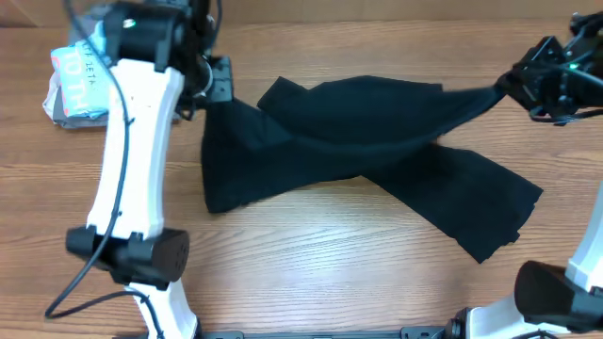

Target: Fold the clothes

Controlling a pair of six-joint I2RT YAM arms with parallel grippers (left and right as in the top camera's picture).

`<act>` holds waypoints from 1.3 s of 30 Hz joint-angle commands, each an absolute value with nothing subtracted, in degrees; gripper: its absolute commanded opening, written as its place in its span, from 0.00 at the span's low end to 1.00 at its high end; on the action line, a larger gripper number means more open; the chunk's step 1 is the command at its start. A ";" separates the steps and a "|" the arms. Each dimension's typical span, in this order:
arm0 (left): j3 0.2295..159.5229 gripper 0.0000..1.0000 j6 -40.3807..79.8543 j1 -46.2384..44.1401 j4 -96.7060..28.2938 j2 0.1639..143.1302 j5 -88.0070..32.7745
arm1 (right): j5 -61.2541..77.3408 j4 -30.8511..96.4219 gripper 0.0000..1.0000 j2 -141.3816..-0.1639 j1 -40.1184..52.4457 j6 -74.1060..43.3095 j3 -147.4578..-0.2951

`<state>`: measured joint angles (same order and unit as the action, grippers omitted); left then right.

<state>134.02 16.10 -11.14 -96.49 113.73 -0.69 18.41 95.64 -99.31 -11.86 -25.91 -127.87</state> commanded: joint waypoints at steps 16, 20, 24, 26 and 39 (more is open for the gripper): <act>128.73 0.04 14.66 -10.72 -96.82 114.63 -1.61 | 1.98 97.06 0.25 -101.73 -16.51 -24.43 -117.69; 128.73 0.04 17.17 -8.78 -96.79 114.54 0.78 | 2.00 96.95 0.04 -101.71 -21.50 -23.88 -111.24; 128.73 0.04 17.37 -5.17 -96.79 114.54 -1.58 | 3.14 94.89 0.04 -101.71 -24.21 -22.24 -102.98; 128.73 0.04 17.34 -4.05 -96.79 114.54 -1.56 | 4.23 92.64 0.04 -101.71 -24.40 -22.24 -98.78; 128.73 0.04 16.73 -3.40 -96.77 114.54 -1.54 | 11.75 73.06 0.04 -101.71 -22.76 -19.18 -73.56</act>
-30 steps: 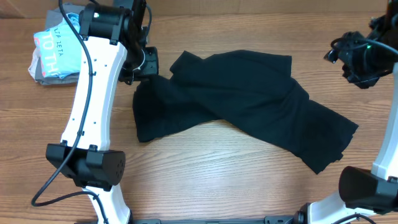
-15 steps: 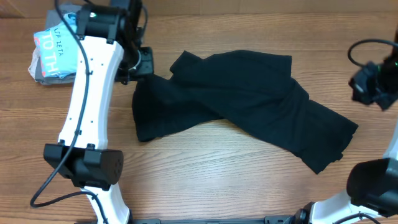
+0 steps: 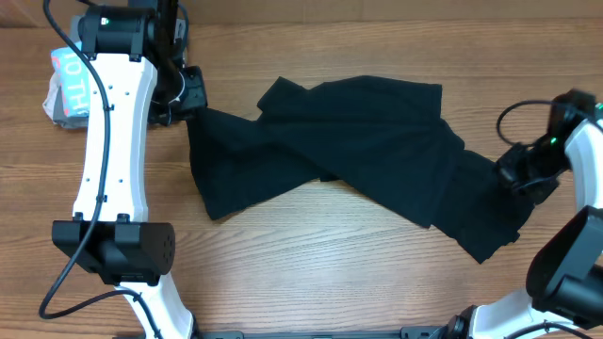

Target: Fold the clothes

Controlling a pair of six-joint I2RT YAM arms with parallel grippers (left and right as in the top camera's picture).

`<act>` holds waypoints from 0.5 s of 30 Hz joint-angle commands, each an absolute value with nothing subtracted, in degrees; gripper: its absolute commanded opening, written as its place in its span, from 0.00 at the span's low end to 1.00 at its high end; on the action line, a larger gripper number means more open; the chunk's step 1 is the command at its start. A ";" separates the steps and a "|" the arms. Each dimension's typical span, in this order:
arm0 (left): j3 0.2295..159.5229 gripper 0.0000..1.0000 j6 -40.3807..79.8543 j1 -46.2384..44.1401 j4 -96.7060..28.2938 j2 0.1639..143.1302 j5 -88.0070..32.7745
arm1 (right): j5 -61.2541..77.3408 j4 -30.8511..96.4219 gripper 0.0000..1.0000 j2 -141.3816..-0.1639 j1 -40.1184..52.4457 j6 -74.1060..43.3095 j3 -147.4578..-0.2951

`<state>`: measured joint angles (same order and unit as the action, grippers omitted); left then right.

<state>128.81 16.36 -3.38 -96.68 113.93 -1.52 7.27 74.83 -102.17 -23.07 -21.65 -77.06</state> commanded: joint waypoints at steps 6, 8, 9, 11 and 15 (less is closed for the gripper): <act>128.73 0.04 16.71 -3.40 -96.79 114.54 -1.52 | 18.02 67.90 0.04 -101.73 -21.85 -18.39 -69.14; 128.73 0.04 16.71 -3.40 -96.79 114.54 -1.52 | 18.11 67.00 0.04 -101.75 -21.17 -18.41 -68.93; 128.73 0.04 16.71 -3.40 -96.79 114.56 -1.52 | 18.13 66.46 0.04 -101.82 -20.80 -18.41 -68.77; 128.73 0.05 16.73 -3.40 -96.79 114.54 -1.54 | 18.11 65.34 0.04 -101.93 -20.16 -18.44 -68.34; 128.73 0.04 16.71 -3.40 -96.79 114.54 -1.52 | 18.11 62.13 0.04 -102.28 -19.44 -20.43 -66.78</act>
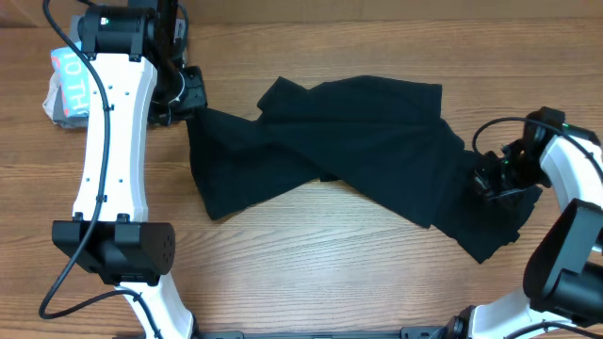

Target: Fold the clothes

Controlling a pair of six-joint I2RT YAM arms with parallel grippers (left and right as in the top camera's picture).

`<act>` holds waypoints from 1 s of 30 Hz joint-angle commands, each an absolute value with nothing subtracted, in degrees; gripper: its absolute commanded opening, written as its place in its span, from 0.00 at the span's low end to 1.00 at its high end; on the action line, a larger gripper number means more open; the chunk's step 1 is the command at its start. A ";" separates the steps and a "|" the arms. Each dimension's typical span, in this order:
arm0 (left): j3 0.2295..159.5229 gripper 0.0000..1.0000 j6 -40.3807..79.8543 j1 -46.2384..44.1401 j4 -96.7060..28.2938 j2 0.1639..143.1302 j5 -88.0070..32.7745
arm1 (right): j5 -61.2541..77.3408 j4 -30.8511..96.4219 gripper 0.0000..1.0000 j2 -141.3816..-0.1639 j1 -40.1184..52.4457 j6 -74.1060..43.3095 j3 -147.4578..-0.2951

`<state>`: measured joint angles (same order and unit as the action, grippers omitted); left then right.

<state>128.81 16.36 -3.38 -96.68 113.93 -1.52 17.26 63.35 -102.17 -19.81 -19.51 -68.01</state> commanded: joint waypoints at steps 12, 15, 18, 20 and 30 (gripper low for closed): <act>128.73 0.05 16.71 -3.38 -96.79 114.56 -1.52 | 17.65 52.45 0.04 -103.66 -19.44 -24.10 -63.18; 128.73 0.06 16.71 -3.38 -96.79 114.54 -1.52 | 17.47 50.54 0.04 -104.36 -19.44 -24.29 -62.94; 128.73 0.08 16.71 -3.38 -96.79 114.54 -1.52 | 14.33 49.93 0.04 -105.25 -19.44 -25.98 -62.94; 128.73 0.09 16.71 -3.38 -96.77 114.56 -1.52 | 12.16 49.56 0.04 -106.08 -19.44 -26.87 -62.92; 128.73 0.04 16.71 -3.33 -96.82 114.56 -1.28 | 7.38 43.64 0.04 -114.52 -20.05 -31.68 -62.96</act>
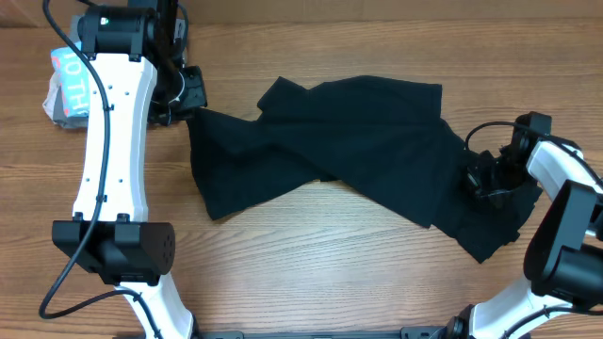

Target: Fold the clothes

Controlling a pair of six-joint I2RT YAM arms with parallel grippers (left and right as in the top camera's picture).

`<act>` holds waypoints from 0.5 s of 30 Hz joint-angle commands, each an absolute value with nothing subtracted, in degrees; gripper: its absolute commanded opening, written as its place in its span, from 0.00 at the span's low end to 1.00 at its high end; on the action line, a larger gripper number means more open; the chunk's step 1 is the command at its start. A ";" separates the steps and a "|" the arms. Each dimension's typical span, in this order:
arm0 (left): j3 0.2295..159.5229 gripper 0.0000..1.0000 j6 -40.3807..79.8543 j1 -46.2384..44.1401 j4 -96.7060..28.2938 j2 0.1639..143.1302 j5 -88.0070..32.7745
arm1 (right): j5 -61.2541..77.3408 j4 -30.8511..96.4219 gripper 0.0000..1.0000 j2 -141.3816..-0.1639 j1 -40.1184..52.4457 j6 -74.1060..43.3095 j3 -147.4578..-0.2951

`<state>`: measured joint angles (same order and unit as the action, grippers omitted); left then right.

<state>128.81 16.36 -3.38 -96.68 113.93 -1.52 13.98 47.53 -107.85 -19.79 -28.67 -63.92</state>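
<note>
A black garment (358,141) lies crumpled across the middle of the table, with one long part running down to the right (490,231). My left gripper (191,105) sits at the garment's upper left corner, apparently shut on the cloth there. My right gripper (477,179) is low over the garment's right side, its dark fingers lost against the black cloth, so their state does not show.
A grey and blue packet (68,87) lies at the far left behind the left arm (113,141). The right arm (565,226) bends in from the right edge. Bare wooden table (320,273) runs along the front.
My right gripper has moved a little further left onto the garment's right side. The left gripper and the cloth look unchanged.
First both grippers held the garment, the right one lifting its upper right corner at the far right. Then the left had pulled its corner leftward, the right corner lay dropped and my right gripper was low by the right edge. It has since crept left over the cloth.
</note>
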 commanded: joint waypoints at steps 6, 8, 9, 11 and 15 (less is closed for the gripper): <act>128.73 0.04 16.73 -3.11 -96.82 114.56 -1.04 | 2.26 40.10 0.04 -119.68 -24.60 -36.60 -64.05; 128.73 0.04 16.71 -2.79 -96.82 114.56 -1.04 | 0.34 40.29 0.04 -119.90 -27.55 -36.95 -65.43; 128.73 0.04 16.71 -2.57 -96.82 114.56 -0.99 | -0.67 41.12 0.04 -119.90 -29.17 -36.97 -66.63; 128.73 0.04 16.71 -2.00 -96.82 114.56 -0.89 | -3.09 44.16 0.04 -119.90 -32.60 -36.97 -70.22; 128.73 0.04 16.71 -0.78 -96.77 114.56 -0.89 | -7.84 52.58 0.04 -119.90 -38.59 -37.19 -79.88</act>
